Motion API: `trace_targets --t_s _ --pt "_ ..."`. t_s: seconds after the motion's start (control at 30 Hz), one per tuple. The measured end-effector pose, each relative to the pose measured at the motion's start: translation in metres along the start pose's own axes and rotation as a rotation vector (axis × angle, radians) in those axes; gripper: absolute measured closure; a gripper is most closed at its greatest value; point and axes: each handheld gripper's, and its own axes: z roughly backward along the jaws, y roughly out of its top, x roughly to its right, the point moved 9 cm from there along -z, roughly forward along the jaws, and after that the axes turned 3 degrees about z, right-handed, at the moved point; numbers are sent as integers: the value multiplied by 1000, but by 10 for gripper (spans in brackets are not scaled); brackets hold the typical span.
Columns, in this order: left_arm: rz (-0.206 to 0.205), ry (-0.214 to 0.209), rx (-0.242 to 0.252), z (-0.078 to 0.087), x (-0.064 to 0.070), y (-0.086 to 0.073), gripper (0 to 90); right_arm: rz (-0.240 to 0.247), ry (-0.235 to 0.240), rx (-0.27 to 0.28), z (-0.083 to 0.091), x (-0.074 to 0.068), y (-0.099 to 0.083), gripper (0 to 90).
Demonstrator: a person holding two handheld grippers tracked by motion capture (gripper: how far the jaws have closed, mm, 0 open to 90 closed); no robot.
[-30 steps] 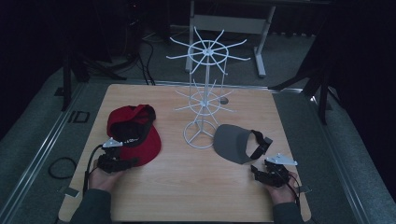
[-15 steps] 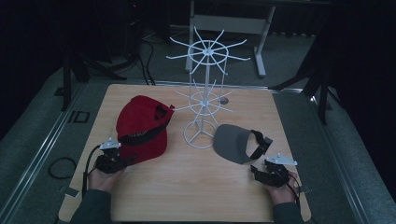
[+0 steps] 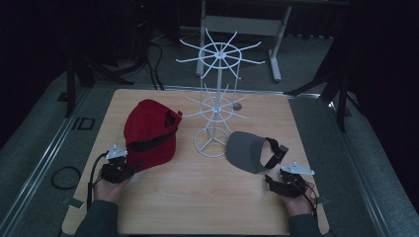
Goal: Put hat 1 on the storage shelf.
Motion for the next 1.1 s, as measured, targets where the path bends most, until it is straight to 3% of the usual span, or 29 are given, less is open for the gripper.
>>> trace_targets --t_s 0.4,1.1 --pt "3 30 93 6 -3 21 862 0 0 0 0 0 0 316" --pt "-1 60 182 22 -5 58 862 -1 1 0 0 0 0 315"
